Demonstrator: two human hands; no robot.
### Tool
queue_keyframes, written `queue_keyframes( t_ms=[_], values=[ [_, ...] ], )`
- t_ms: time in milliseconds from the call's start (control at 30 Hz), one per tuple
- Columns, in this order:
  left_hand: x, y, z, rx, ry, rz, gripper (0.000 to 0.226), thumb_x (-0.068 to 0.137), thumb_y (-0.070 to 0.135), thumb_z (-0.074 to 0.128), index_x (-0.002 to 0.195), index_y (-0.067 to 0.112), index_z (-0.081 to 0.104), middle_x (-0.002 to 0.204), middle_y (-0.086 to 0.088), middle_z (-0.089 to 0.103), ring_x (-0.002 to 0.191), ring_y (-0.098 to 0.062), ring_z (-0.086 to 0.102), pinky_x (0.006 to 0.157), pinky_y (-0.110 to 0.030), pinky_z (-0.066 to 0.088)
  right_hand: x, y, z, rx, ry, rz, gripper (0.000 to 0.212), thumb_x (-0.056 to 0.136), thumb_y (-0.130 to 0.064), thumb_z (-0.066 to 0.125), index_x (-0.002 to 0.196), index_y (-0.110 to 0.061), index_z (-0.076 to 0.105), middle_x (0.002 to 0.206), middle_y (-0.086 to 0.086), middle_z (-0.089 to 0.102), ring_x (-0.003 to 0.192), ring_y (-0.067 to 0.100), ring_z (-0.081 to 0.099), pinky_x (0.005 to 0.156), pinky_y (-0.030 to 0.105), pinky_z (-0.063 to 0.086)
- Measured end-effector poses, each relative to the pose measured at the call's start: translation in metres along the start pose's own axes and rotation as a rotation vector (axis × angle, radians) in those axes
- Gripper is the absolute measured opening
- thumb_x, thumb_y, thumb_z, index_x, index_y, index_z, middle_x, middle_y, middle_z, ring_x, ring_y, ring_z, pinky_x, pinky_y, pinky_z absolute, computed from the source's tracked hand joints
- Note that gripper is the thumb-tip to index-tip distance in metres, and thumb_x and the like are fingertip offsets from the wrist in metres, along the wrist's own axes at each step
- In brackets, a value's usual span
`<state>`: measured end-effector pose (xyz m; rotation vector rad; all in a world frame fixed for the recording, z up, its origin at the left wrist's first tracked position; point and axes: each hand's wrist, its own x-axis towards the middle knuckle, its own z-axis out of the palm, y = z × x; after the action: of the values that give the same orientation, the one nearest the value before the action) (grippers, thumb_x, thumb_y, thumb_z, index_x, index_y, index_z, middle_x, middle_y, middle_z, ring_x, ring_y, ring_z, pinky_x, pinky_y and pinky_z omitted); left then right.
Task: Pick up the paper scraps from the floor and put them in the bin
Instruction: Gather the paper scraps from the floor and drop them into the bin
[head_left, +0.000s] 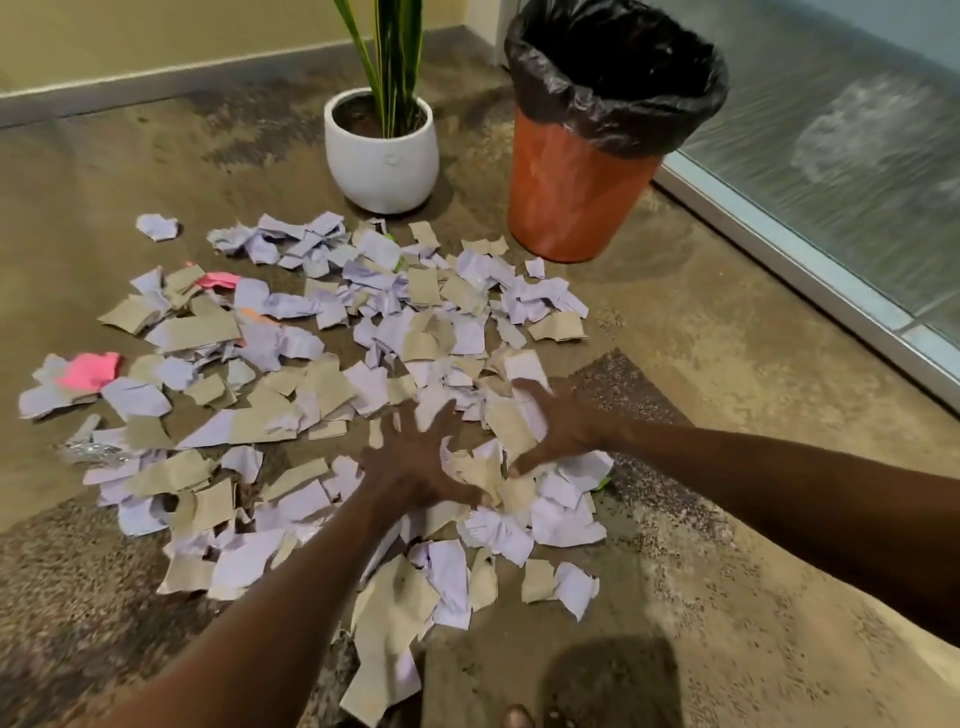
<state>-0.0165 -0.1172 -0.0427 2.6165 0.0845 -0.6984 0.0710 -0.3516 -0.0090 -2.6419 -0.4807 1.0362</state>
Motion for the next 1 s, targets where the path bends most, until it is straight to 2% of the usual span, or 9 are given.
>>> queue_keyframes(
  t_ms=[100,167,300,400,600,667,800,900,1000],
  values=[
    [-0.013,0.004,0.016,0.141,-0.039,0.029,0.155,0.026,0.095,0.063,0.150,0.047,-0.016,0.163,-0.013,-0.017,0.147,-0.046,-0.014,0.105,-0.078,0.009,0.002,-0.010,0.015,-0.195,-0.027,-0.002,0.139,0.052,-0.065,0.087,0.154,-0.043,-0.005,0.163,0.017,-0.009,0.148,0.049,-0.006,0.112,0.067,0.020],
    [-0.019,0.003,0.025,0.218,-0.027,0.077,0.153,0.032,0.091,0.068,0.153,0.041,-0.012,0.163,-0.017,-0.016,0.147,-0.048,-0.010,0.105,-0.078,0.009,0.003,-0.015,0.021,-0.278,0.002,-0.006,0.133,0.058,-0.056,0.089,0.156,-0.039,-0.001,0.162,0.020,-0.005,0.146,0.052,-0.002,0.108,0.068,0.028],
    [-0.029,0.009,0.028,0.279,0.042,0.067,0.126,0.053,0.075,0.077,0.154,0.037,0.013,0.161,-0.017,0.005,0.144,-0.048,0.013,0.105,-0.069,0.028,0.006,-0.024,0.030,-0.305,0.086,-0.108,0.108,0.062,-0.049,0.087,0.148,-0.036,0.023,0.143,0.020,0.022,0.131,0.047,0.026,0.099,0.054,0.042],
    [-0.032,0.013,0.027,0.234,0.154,0.092,0.100,0.062,0.061,0.082,0.145,0.030,0.036,0.143,-0.018,0.035,0.121,-0.041,0.040,0.087,-0.045,0.049,0.008,-0.029,0.034,-0.315,0.091,-0.151,0.085,0.065,-0.042,0.085,0.135,-0.032,0.040,0.134,0.017,0.030,0.119,0.039,0.036,0.098,0.046,0.044],
    [-0.034,0.013,0.015,0.052,0.232,0.176,0.063,0.073,0.034,0.082,0.129,0.025,0.055,0.111,-0.011,0.062,0.097,-0.033,0.058,0.079,-0.031,0.042,0.007,-0.036,0.024,-0.051,0.134,-0.125,0.031,0.072,-0.009,0.078,0.101,-0.013,0.067,0.116,0.014,0.055,0.109,0.031,0.053,0.072,0.027,0.036],
    [-0.035,0.011,0.008,-0.061,0.232,0.168,0.052,0.071,0.023,0.083,0.119,0.022,0.062,0.104,-0.008,0.065,0.089,-0.026,0.059,0.069,-0.027,0.045,0.006,-0.038,0.016,0.020,0.160,-0.084,0.025,0.074,0.000,0.073,0.095,-0.011,0.071,0.114,0.010,0.063,0.104,0.023,0.058,0.070,0.024,0.040],
    [-0.033,0.006,-0.014,-0.236,0.223,0.135,0.032,0.065,0.014,0.081,0.092,0.022,0.066,0.077,0.011,0.055,0.066,-0.006,0.048,0.053,-0.022,0.031,0.003,-0.044,-0.010,0.104,0.117,-0.034,0.025,0.074,0.007,0.071,0.093,-0.010,0.076,0.090,0.005,0.064,0.065,0.006,0.054,0.043,0.011,0.039],
    [-0.032,0.002,-0.037,-0.247,0.215,0.096,0.030,0.063,0.017,0.081,0.091,0.022,0.071,0.086,0.011,0.064,0.073,-0.006,0.055,0.060,-0.023,0.038,0.000,-0.048,-0.035,0.062,0.102,-0.057,0.027,0.077,0.005,0.072,0.101,-0.004,0.077,0.104,0.012,0.073,0.093,0.027,0.067,0.067,0.026,0.048],
    [-0.031,0.001,-0.066,-0.219,0.145,0.099,0.029,0.064,0.017,0.083,0.090,0.025,0.074,0.088,0.011,0.064,0.072,0.000,0.055,0.055,-0.013,0.038,-0.006,-0.050,-0.056,0.123,0.104,-0.091,0.027,0.077,0.012,0.069,0.101,0.003,0.076,0.106,0.025,0.072,0.099,0.044,0.064,0.069,0.032,0.043]
  ],
)
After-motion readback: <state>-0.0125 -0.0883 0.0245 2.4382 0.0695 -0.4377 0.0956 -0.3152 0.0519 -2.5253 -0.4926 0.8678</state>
